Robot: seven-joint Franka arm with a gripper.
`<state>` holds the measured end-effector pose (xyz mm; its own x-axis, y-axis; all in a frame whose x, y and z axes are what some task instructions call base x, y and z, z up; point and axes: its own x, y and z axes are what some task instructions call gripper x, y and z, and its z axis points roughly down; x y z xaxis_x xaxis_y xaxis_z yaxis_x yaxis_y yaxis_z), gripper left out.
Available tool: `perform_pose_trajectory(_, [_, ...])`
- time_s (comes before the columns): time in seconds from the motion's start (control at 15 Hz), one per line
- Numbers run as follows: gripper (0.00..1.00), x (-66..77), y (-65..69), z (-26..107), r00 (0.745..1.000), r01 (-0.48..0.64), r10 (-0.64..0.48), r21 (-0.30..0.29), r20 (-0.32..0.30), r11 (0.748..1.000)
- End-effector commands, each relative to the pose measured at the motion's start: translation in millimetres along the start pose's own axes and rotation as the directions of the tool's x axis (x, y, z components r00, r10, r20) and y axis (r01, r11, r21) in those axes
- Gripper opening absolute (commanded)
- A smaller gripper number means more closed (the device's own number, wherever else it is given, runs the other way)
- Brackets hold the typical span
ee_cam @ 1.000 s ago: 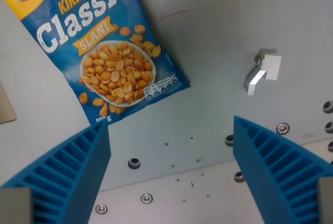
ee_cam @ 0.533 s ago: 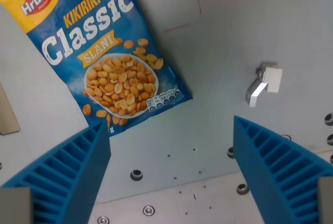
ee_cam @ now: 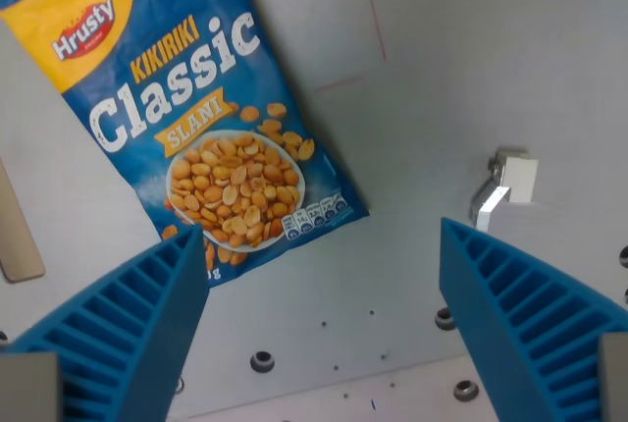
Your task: Rotate around gripper positive y
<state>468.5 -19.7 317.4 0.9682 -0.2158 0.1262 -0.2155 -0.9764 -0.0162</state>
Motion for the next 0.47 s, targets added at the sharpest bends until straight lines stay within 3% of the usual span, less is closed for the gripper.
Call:
perform_pose_trajectory(0.07, [1.0, -16.6, 2.6, -3.3, 0.956, -0.001, -0.005, -0.021, -0.292, 1.0])
perform_pose_trajectory(0.47, [1.0, -16.6, 2.6, -3.3, 0.93, -0.001, -0.006, -0.021, -0.368, 1.0])
